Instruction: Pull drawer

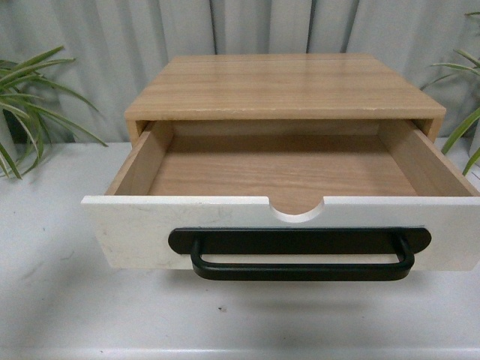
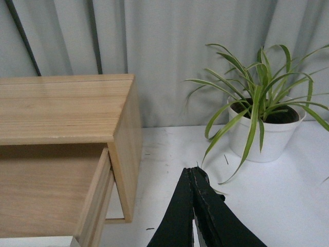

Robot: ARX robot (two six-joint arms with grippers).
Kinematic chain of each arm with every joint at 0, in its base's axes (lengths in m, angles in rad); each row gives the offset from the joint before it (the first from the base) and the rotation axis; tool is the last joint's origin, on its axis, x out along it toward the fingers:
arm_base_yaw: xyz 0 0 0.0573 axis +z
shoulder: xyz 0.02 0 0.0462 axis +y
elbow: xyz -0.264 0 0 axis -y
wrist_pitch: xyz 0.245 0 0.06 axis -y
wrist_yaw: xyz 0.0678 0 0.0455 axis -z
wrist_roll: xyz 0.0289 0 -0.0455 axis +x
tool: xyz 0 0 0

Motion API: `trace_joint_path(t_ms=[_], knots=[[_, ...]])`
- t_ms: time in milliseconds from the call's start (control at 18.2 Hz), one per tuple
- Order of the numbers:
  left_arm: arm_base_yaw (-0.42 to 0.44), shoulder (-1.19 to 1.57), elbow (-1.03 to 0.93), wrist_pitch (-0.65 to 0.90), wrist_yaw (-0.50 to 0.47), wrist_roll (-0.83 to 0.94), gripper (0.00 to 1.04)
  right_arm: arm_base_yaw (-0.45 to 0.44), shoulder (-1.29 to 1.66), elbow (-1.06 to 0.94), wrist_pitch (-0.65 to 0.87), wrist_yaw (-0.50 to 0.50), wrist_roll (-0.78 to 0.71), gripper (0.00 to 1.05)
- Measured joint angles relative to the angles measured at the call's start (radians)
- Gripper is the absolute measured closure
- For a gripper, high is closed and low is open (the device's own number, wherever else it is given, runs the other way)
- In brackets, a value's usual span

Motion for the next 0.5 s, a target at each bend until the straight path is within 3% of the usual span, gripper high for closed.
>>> trace_joint_path(t_ms=[275, 385, 495], knots=[[-0.116, -0.132, -0.081, -0.053, -0.117, 0.0, 1.03, 0.06, -0.134, -0.095, -0.029, 0.056, 0.001, 1.03], [-0.127, -0.152, -0.091, -0.063, -0.11, 0.001, 1.03, 0.063, -0.147, -0.105, -0.039, 0.062, 0.0, 1.03], [-0.13, -0.175, -0.101, -0.076, -0.112, 0.003, 1.03, 0.118, -0.18, -0.121, -0.054, 0.133, 0.002, 1.03]])
